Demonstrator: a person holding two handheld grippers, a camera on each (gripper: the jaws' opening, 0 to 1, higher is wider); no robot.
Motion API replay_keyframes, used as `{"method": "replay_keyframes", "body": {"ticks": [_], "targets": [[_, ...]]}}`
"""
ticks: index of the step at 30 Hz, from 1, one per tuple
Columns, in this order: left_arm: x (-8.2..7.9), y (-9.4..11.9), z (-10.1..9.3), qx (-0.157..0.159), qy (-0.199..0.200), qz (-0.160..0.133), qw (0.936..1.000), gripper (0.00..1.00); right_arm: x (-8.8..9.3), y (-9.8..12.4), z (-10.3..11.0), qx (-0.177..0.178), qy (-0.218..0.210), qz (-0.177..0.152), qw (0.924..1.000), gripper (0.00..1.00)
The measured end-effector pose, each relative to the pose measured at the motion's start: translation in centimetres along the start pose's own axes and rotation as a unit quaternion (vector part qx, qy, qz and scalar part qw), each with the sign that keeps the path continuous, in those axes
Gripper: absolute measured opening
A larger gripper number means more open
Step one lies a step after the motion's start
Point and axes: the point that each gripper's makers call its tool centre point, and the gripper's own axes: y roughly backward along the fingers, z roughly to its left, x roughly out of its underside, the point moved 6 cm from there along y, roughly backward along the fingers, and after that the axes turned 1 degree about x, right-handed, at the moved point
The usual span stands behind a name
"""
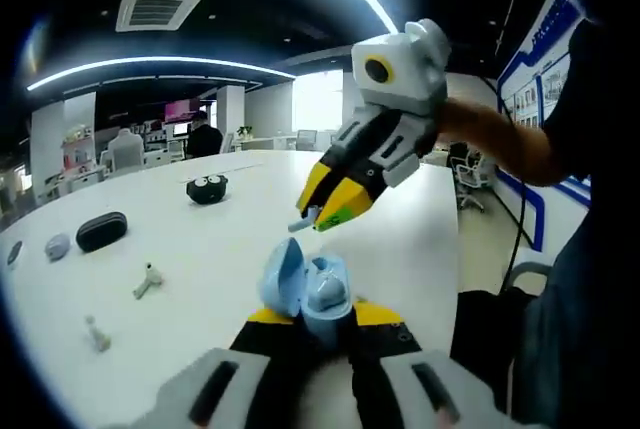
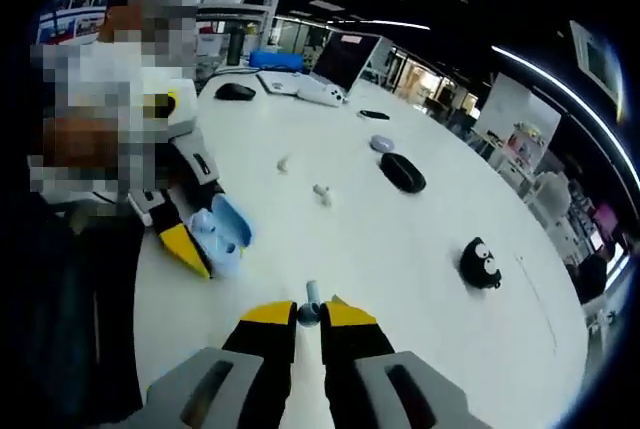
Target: Pick up the earbuds from the table and place the earbuds into the earbud case
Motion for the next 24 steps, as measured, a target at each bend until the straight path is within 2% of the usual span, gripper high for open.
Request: {"method": "replay_keyframes", "body": {"ticks": [7, 24], "targets": [[-0.1, -0.1, 0.0, 0.000, 0.001, 0.001, 1.0000, 0.19, 1.7, 0.2, 0.7, 0.010, -0.026, -0.009, 0.9996, 0.09], [-0.2, 0.0, 0.1, -0.003, 0.001, 0.005, 1.0000, 0.19, 2.7, 0.1, 1.3, 0.031, -0.060, -0.044, 0.9967, 0.11]]}}
